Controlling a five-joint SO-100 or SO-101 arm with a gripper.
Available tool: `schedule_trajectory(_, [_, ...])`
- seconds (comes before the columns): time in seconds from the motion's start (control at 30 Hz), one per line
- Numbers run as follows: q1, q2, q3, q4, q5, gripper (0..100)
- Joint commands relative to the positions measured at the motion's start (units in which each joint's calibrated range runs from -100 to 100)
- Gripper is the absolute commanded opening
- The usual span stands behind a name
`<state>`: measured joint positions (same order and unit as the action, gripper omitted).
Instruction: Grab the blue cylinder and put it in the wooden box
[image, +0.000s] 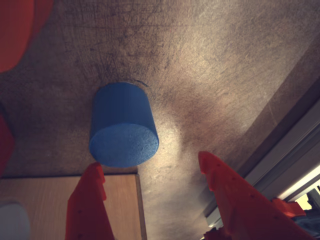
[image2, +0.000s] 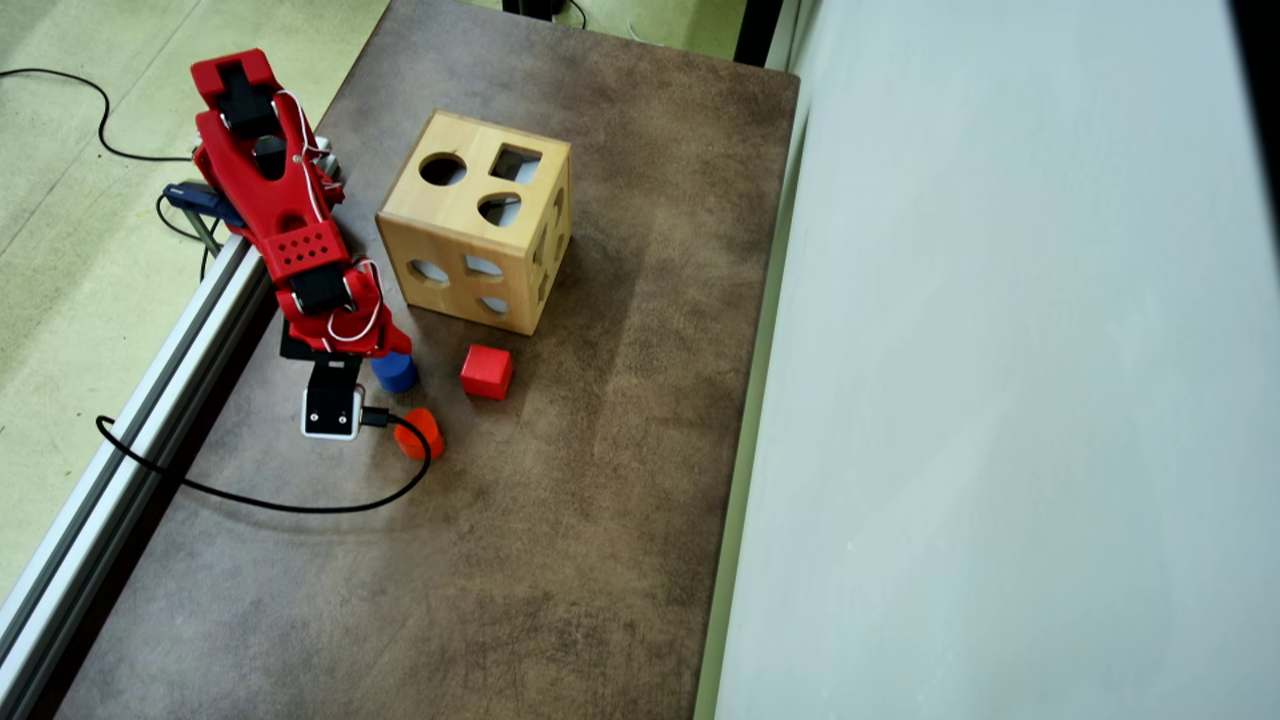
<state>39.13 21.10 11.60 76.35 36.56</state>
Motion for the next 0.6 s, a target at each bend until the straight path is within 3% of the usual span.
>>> schedule_trajectory(0.0, [-0.8,-0.4,-0.3,-2.6,0.1,30])
schedule_trajectory(0.57, [-6.3,0.1,6.7,-4.9,-0.3,30])
